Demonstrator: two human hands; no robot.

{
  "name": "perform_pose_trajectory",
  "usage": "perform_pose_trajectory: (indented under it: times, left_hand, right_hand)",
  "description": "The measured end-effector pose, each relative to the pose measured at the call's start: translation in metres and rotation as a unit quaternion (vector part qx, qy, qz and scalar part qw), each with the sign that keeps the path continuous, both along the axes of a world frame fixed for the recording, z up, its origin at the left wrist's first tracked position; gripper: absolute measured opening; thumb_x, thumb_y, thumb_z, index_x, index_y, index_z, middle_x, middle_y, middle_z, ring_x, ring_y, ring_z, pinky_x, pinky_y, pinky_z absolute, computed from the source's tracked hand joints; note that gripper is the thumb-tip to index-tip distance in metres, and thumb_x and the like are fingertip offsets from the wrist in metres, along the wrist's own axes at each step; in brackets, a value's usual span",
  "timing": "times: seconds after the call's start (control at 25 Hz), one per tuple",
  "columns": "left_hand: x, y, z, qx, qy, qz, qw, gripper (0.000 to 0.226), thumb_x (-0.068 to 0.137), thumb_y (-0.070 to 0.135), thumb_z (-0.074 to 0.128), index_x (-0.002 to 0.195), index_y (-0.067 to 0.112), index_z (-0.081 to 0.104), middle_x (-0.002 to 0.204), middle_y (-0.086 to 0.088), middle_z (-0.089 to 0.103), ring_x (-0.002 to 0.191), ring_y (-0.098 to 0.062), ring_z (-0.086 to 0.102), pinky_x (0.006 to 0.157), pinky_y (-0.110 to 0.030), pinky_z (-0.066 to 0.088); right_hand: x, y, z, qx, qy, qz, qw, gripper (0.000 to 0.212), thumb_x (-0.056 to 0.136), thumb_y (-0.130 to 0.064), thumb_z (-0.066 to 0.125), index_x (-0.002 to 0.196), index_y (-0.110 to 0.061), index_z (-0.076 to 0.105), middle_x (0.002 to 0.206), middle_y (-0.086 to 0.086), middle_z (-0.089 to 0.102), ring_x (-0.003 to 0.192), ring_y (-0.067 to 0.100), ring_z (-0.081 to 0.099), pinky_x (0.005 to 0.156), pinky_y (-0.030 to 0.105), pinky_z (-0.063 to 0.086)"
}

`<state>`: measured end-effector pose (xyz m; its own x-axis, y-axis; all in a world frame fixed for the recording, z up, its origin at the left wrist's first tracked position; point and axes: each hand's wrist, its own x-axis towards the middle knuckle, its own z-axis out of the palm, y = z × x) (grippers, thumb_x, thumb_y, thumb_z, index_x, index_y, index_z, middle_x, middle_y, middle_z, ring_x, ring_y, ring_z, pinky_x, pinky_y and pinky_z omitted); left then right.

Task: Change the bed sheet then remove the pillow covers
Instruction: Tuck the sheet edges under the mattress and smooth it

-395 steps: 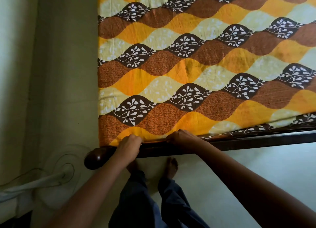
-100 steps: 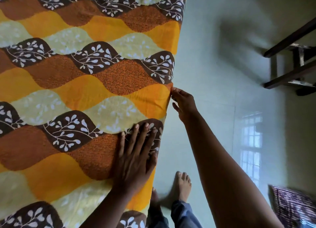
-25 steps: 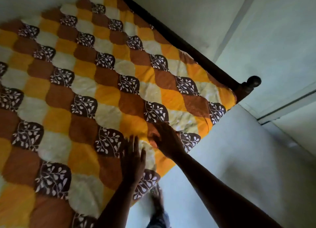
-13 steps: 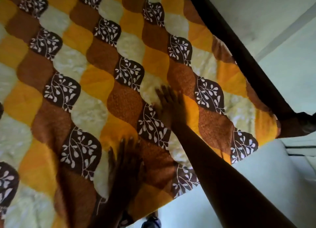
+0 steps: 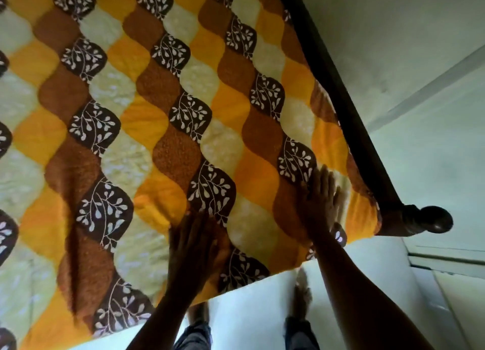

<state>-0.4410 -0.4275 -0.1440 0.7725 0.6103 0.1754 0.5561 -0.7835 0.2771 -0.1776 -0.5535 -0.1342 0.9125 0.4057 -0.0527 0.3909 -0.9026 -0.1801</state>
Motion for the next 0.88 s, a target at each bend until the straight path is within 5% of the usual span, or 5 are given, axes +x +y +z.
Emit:
perform_pose_trajectory:
  times: [0.16,0.36,0.56,0.68,0.88]
  left_hand:
    - [0.033,-0.055,0.018,-0.055,-0.004,0.053,0.997,0.048,0.089,0.028,0.037,0.133,0.01,0.042,0.138,-0.016,0.048,0.131,-0.029,0.036,0.104,-0.056,0.026]
    - [0.097,-0.137,0.047,-0.143,-0.002,0.231,0.962,0.05,0.087,0.031,0.035,0.135,0.019,0.038,0.137,-0.01,0.051,0.131,-0.021,0.03,0.107,-0.046,0.015]
    - [0.153,-0.207,0.058,-0.164,-0.027,0.293,0.942,0.047,0.087,0.03,0.036,0.129,0.013,0.05,0.13,-0.01,0.056,0.126,-0.02,0.036,0.107,-0.044,0.016]
    - [0.175,-0.221,0.061,-0.154,-0.044,0.305,0.939,0.04,0.087,0.028,0.037,0.124,0.018,0.048,0.124,-0.009,0.06,0.12,-0.02,0.042,0.107,-0.044,0.02]
    - [0.226,-0.237,0.066,-0.148,-0.08,0.323,0.931,0.036,0.083,0.029,0.043,0.112,0.019,0.061,0.111,-0.003,0.064,0.105,-0.022,0.054,0.094,-0.036,0.033]
  right_hand:
    - [0.018,-0.022,0.021,0.076,0.039,0.144,0.986,0.069,0.088,-0.049,0.025,0.138,-0.005,0.042,0.139,0.02,0.047,0.129,0.036,0.043,0.103,0.05,0.034]
    - [0.095,-0.039,0.059,0.087,0.164,0.453,0.872,0.042,0.084,-0.025,0.049,0.12,-0.007,0.059,0.116,0.014,0.063,0.107,0.034,0.06,0.088,0.039,0.047]
    - [0.172,-0.038,0.075,-0.029,0.082,0.78,0.62,0.028,0.078,-0.019,0.048,0.093,-0.017,0.071,0.1,0.001,0.068,0.09,0.018,0.065,0.074,0.025,0.053]
    - [0.194,-0.018,0.078,-0.114,0.039,0.863,0.491,0.03,0.074,-0.014,0.043,0.088,-0.022,0.068,0.096,-0.002,0.067,0.085,0.016,0.066,0.066,0.026,0.055]
    - [0.202,0.014,0.1,-0.279,-0.011,0.885,0.372,0.037,0.066,-0.01,0.073,0.101,-0.016,0.062,0.107,0.004,0.061,0.095,0.024,0.06,0.071,0.033,0.049]
